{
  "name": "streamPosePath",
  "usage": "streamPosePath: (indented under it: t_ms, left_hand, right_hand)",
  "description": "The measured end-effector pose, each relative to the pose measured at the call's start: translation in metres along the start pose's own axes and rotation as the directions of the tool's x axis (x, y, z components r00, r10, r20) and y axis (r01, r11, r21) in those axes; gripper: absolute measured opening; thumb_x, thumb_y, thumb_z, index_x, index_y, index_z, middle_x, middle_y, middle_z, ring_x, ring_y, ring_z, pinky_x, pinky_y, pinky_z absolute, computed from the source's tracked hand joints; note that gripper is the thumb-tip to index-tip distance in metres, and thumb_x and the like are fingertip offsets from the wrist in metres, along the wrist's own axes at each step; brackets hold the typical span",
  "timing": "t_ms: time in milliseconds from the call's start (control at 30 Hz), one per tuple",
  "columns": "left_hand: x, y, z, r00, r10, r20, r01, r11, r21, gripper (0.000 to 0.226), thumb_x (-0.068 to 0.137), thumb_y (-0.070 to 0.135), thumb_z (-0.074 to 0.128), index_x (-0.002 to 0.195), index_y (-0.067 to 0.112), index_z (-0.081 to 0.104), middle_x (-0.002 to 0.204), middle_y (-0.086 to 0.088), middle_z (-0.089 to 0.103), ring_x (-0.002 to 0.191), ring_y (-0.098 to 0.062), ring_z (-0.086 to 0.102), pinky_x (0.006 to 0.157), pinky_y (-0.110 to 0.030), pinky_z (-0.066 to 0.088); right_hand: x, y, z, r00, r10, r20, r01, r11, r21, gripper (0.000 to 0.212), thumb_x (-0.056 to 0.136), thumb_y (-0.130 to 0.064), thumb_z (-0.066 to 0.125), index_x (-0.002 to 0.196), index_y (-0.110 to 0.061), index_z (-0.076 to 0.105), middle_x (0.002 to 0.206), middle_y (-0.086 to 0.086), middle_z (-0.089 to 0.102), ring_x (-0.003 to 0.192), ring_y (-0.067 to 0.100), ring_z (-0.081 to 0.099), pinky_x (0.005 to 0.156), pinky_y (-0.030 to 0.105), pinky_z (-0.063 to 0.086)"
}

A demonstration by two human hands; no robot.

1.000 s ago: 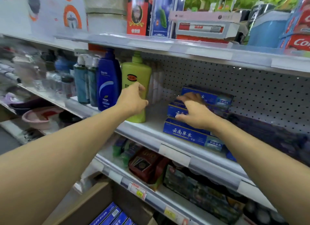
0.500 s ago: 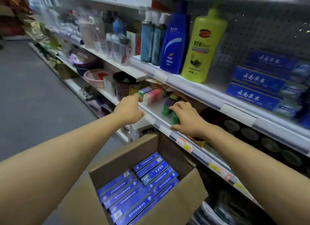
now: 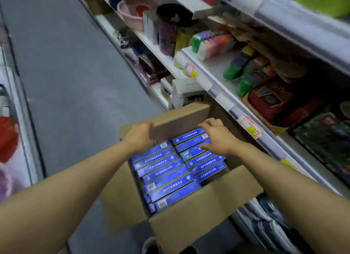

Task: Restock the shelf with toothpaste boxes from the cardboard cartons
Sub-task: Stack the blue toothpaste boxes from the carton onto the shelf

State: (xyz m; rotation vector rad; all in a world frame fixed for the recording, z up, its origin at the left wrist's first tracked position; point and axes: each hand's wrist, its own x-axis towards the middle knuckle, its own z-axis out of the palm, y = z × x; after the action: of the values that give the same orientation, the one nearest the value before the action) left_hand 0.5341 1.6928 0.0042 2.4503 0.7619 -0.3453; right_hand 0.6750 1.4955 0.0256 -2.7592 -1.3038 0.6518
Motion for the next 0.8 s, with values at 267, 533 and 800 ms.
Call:
streamPosePath:
  t_ms: [267, 533, 800]
  left_hand:
    - [0.033, -0.036, 0.128, 0.966, -0.091, 0.244, 0.078, 0.995, 0.066, 0.046, 0.084, 0.023, 0.062, 0.126, 0.013, 0.048, 0.131, -0.01, 0.055, 0.12, -0.029, 0.051, 0.095, -0.036, 0.043]
    - [0.054, -0.042, 0.23, 0.902, -0.153, 0.405, 0.128, 0.988, 0.088, 0.058, 0.089, 0.038, 0.061, 0.136, 0.019, 0.034, 0.136, -0.01, 0.045, 0.123, -0.032, 0.043, 0.094, -0.044, 0.042]
    - [0.075, -0.061, 0.255, 0.924, -0.111, 0.366, 0.136, 0.99, -0.043, 0.053, 0.084, 0.041, 0.066, 0.127, 0.017, 0.045, 0.128, -0.008, 0.052, 0.114, -0.027, 0.05, 0.092, -0.041, 0.044]
  right_hand:
    - [0.052, 0.041, 0.091, 0.981, -0.027, 0.191, 0.014, 0.998, 0.069, 0.07, 0.083, -0.031, 0.068, 0.142, -0.012, 0.034, 0.144, 0.011, 0.03, 0.134, 0.031, 0.024, 0.109, 0.038, 0.03]
    - [0.082, 0.076, 0.163, 0.956, -0.034, 0.292, -0.013, 0.988, 0.156, 0.068, 0.086, -0.033, 0.064, 0.143, -0.014, 0.032, 0.143, 0.009, 0.03, 0.134, 0.026, 0.022, 0.109, 0.039, 0.03]
    - [0.097, 0.094, 0.192, 0.951, -0.029, 0.308, -0.042, 0.974, 0.221, 0.063, 0.089, -0.03, 0.061, 0.143, -0.016, 0.032, 0.145, 0.006, 0.029, 0.137, 0.023, 0.019, 0.109, 0.038, 0.03]
